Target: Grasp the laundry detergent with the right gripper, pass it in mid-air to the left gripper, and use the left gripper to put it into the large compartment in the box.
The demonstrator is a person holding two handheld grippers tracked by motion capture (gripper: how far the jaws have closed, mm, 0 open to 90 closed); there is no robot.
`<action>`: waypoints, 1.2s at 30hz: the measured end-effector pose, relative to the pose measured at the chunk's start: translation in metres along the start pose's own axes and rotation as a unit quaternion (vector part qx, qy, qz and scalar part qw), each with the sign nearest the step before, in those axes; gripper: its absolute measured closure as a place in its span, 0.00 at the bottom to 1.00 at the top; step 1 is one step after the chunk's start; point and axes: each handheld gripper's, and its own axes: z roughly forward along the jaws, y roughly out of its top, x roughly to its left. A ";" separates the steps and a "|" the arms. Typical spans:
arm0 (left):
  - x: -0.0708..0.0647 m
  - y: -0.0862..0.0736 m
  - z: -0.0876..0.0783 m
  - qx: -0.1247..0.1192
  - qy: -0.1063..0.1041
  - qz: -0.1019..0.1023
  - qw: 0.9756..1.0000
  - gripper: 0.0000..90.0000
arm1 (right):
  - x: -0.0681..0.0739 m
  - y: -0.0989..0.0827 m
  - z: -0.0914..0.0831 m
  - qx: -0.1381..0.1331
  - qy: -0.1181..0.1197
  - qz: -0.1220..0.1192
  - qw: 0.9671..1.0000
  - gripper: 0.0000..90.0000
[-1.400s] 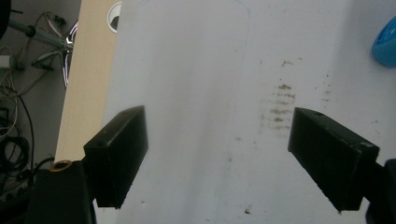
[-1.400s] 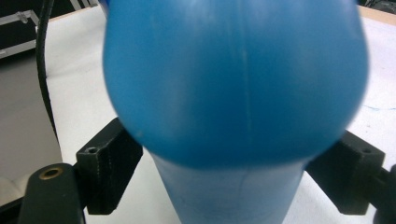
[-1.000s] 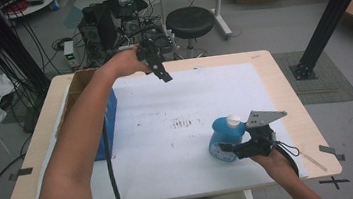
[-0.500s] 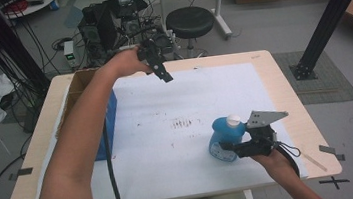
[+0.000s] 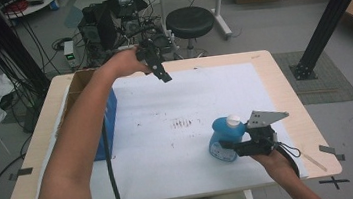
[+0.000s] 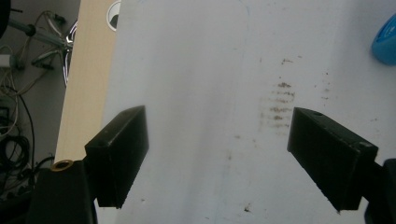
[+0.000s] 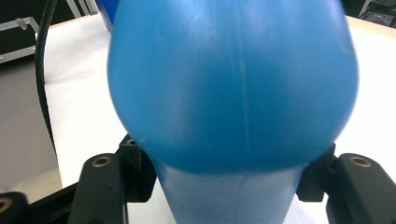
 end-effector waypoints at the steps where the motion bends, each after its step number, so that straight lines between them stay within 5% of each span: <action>1: 0.000 0.000 0.000 0.000 0.000 0.000 1.000 0.23 | 0.000 0.000 0.000 0.001 -0.001 -0.001 1.000 0.43; 11: -0.001 0.000 -0.001 0.000 0.000 0.001 1.000 0.24 | 0.002 0.000 0.000 -0.003 -0.008 -0.006 1.000 0.45; 24: -0.002 -0.004 -0.003 0.002 0.001 -0.002 1.000 0.24 | 0.009 -0.001 -0.002 -0.009 -0.027 -0.040 0.999 0.49; 36: -0.029 0.005 -0.017 0.009 -0.001 0.039 0.999 0.24 | -0.005 0.021 -0.011 -0.002 0.015 -0.041 0.999 0.49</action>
